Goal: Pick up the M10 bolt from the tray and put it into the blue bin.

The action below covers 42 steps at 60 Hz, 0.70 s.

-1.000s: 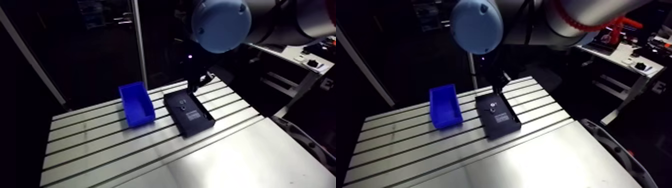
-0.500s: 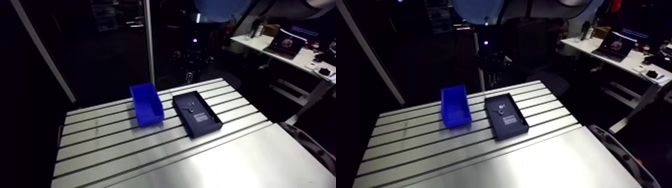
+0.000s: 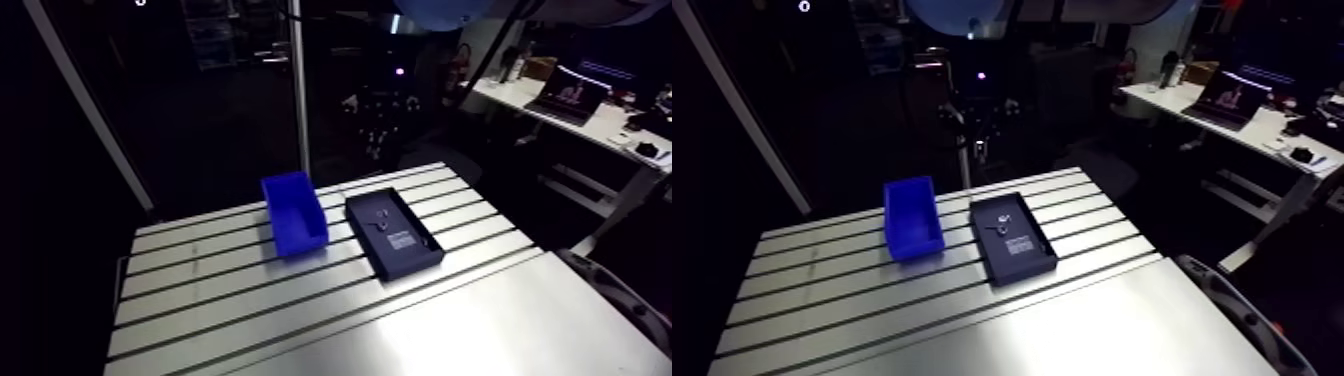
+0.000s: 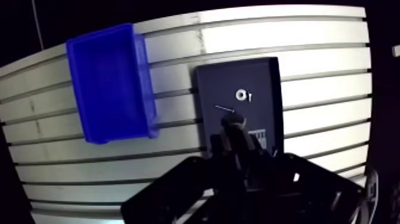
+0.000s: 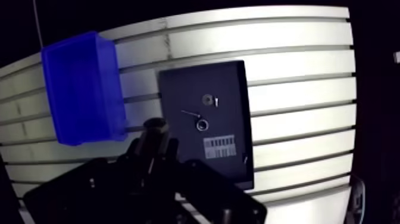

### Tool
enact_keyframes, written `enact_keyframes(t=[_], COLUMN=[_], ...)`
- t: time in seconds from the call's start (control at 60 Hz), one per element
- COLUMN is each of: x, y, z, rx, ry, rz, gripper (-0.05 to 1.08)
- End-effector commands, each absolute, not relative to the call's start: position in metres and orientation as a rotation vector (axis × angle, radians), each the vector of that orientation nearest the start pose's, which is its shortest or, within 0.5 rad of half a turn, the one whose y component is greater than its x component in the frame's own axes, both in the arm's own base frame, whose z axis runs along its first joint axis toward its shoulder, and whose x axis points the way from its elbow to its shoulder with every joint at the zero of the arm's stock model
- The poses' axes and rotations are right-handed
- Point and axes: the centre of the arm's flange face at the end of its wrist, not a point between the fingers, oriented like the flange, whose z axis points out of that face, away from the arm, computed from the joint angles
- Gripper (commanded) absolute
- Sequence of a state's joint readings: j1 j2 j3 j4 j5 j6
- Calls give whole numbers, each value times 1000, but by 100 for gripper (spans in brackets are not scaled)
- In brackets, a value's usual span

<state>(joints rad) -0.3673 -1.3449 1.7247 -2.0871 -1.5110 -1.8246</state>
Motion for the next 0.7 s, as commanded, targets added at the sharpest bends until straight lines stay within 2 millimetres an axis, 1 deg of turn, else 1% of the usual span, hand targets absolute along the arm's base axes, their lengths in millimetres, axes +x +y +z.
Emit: enact_keyframes(t=[0.017,0.067,0.083,0.1,0.117,0.133,0.15,0.167,0.183,0.2,0.217,0.233,0.25,0.283,0.3,0.333,0.35,0.367,0.383,0.4,0.417,0.433,0.45,0.467,0.517,0.55,0.7], x=[-586,-585,-585,-585,-585,-585,-585,-585,-585,-585,-585,-585,-585,-585,-585,-584,-584,-583,-583,-582,-582,-582,-582,-583,-582,-581,-582], y=[77,78,78,78,78,78,78,77,77,76,76,74,74,71,71,65,65,62,62,61,61,60,60,59,58,56,50], z=[349,349,349,349,349,349,349,349,349,348,348,348,348,347,347,345,345,346,346,348,348,349,349,350,350,350,353], rx=[-139,-219,-219,-267,-267,-319,-319,-375,-375,-432,-432,-494,-494,-624,-624,-759,-759,-821,-821,-881,-881,-935,-935,-983,-1031,-1103,-1196], ry=[3330,3332,3332,3329,3329,3324,3324,3319,3319,3312,3312,3303,3303,3276,3276,3244,3244,3233,3233,3222,3222,3209,3209,3195,3176,3138,3084], rz=[27,39,39,40,40,45,45,48,48,46,46,46,46,50,50,46,46,44,44,41,41,37,37,25,0,-57,-126], gripper=[107,107,107,107,107,107,107,107,107,107,107,107,107,107,107,107,107,107,107,107,107,107,107,107,107,107,107])
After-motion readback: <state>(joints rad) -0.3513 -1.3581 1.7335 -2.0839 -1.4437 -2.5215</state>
